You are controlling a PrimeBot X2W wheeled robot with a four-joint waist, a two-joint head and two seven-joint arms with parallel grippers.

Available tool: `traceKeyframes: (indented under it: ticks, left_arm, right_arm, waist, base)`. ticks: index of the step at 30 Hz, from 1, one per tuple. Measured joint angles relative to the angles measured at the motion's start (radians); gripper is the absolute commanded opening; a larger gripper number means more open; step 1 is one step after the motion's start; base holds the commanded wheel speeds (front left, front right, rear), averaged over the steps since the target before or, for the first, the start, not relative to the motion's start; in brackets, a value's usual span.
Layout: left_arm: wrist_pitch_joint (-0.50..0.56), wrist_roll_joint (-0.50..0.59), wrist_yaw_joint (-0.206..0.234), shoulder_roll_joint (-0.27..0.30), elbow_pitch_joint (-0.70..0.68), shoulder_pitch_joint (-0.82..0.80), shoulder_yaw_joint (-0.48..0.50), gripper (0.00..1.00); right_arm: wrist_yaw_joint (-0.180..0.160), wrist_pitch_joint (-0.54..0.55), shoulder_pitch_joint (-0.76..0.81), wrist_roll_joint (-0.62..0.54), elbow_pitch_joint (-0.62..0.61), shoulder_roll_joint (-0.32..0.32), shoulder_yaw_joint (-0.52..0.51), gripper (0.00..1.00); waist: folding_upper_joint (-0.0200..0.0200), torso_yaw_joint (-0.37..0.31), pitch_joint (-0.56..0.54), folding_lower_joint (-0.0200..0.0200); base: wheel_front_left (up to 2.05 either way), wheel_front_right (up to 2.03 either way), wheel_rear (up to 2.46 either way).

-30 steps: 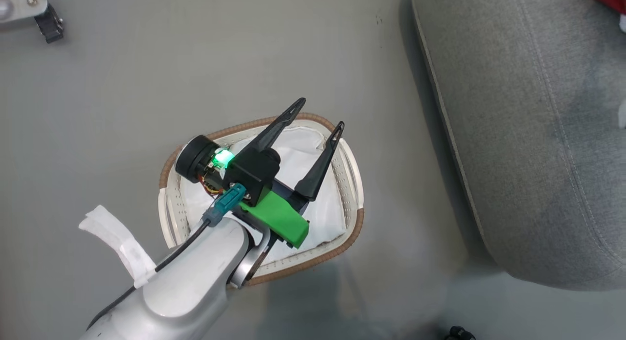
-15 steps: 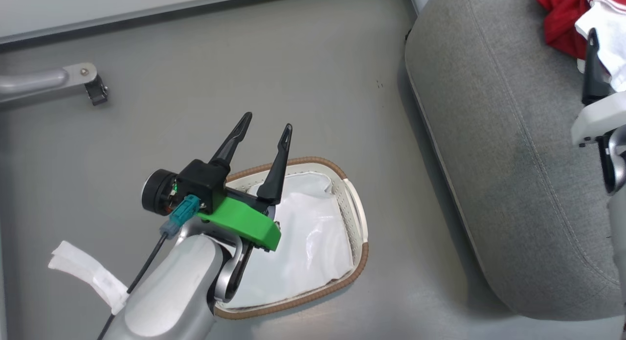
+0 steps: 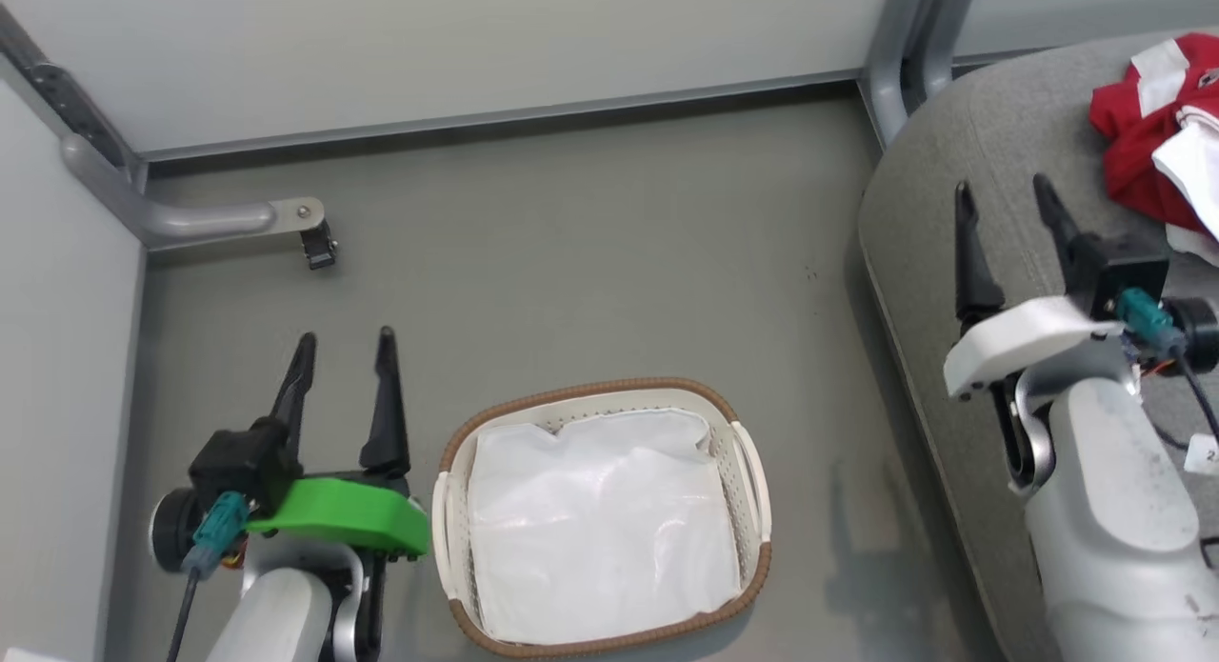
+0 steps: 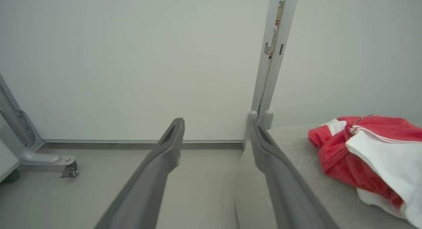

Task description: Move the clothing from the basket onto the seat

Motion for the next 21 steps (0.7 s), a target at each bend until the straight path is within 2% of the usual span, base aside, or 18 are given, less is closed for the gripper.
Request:
traceKeyframes:
  ticks: [8, 21]
  left_arm:
    - [0.0, 0.05, -0.007, -0.03, -0.02, 0.167, 0.127, 1.0]
    - [0.0, 0.104, -0.048, -0.086, -0.025, 0.315, 0.197, 1.0]
  right_arm:
    - [0.0, 0.0, 0.193, 0.078, -0.099, 0.023, 0.05, 1.0]
    - [0.0, 0.0, 0.458, 0.155, -0.24, 0.024, 0.144, 1.0]
  waist:
    - [0.0, 0.049, -0.07, 0.0]
    - [0.0, 0.063, -0.145, 0.0]
  base:
    - [0.0, 0.0, 0.0]
    - [0.0, 0.0, 0.0]
